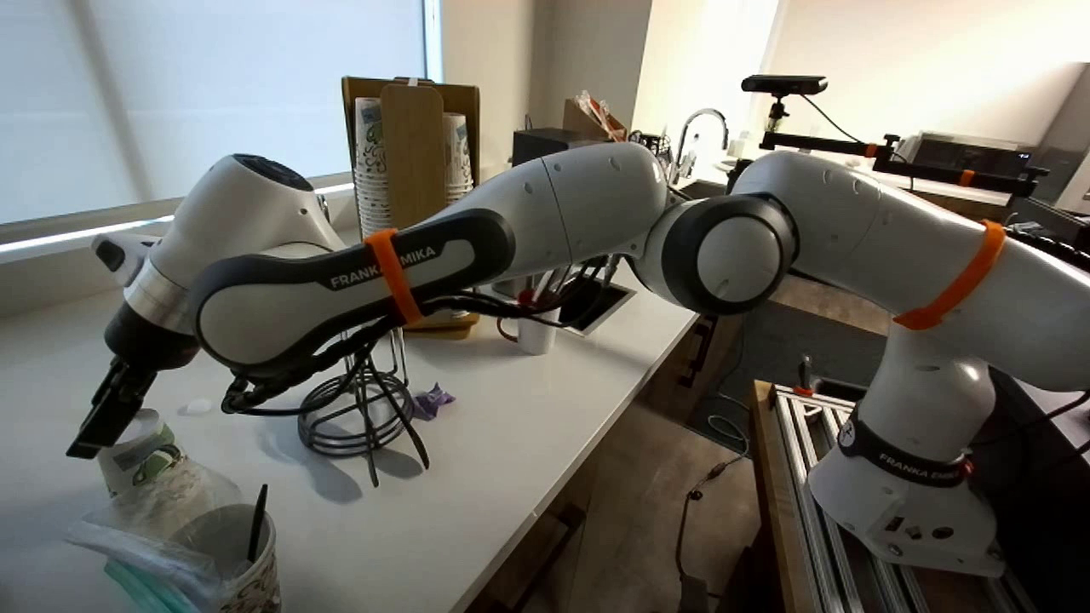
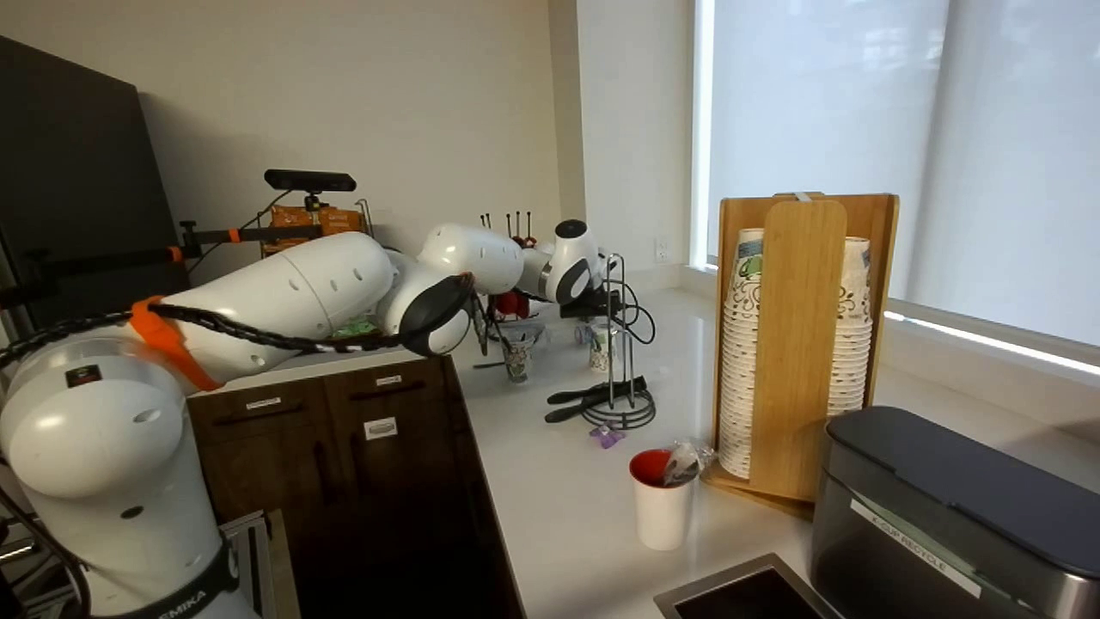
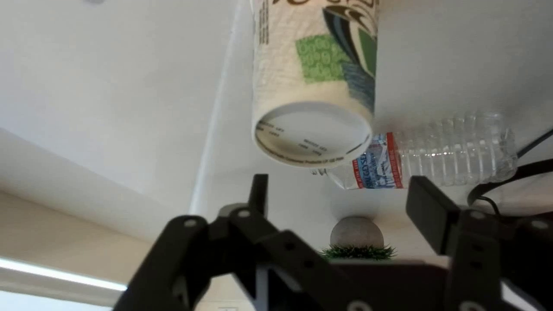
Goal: Put the cup on the silver object
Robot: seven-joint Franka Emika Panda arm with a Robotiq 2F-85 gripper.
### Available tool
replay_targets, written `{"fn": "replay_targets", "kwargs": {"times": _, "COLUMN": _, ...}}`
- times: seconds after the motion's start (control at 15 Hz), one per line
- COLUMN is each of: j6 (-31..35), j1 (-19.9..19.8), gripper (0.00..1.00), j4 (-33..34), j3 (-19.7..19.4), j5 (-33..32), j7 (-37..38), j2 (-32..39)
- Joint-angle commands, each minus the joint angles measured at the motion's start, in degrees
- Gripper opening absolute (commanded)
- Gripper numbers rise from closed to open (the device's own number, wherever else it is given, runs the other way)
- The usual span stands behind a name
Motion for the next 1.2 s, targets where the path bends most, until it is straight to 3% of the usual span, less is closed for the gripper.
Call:
{"fn": "replay_targets", "kwargs": {"times": 0.0, "j6": -1.01, "j1": 0.75, "gripper": 1.0, "j4": 0.45, "j3": -1.43, "j5": -0.29, "j7": 2.47, "j2": 0.6}}
{"fn": "replay_targets", "kwargs": {"times": 0.47, "j6": -1.39, "j1": 1.07, "gripper": 0.85, "j4": -0.13, "j3": -1.66, "j5": -0.25, "j7": 3.16, "j2": 0.57}}
{"fn": "replay_targets", "kwargs": {"times": 0.53, "j6": -1.47, "j1": 1.18, "gripper": 0.79, "j4": -0.19, "j3": -1.74, "j5": -0.29, "j7": 3.26, "j2": 0.55}}
{"fn": "replay_targets", "kwargs": {"times": 0.6, "j6": -1.53, "j1": 1.37, "gripper": 0.66, "j4": -0.22, "j3": -2.03, "j5": -0.42, "j7": 3.59, "j2": 0.57}}
{"fn": "replay_targets", "kwargs": {"times": 1.13, "j6": -2.07, "j1": 2.0, "gripper": 0.08, "j4": 0.1, "j3": -2.76, "j5": -0.34, "j7": 3.59, "j2": 0.6}}
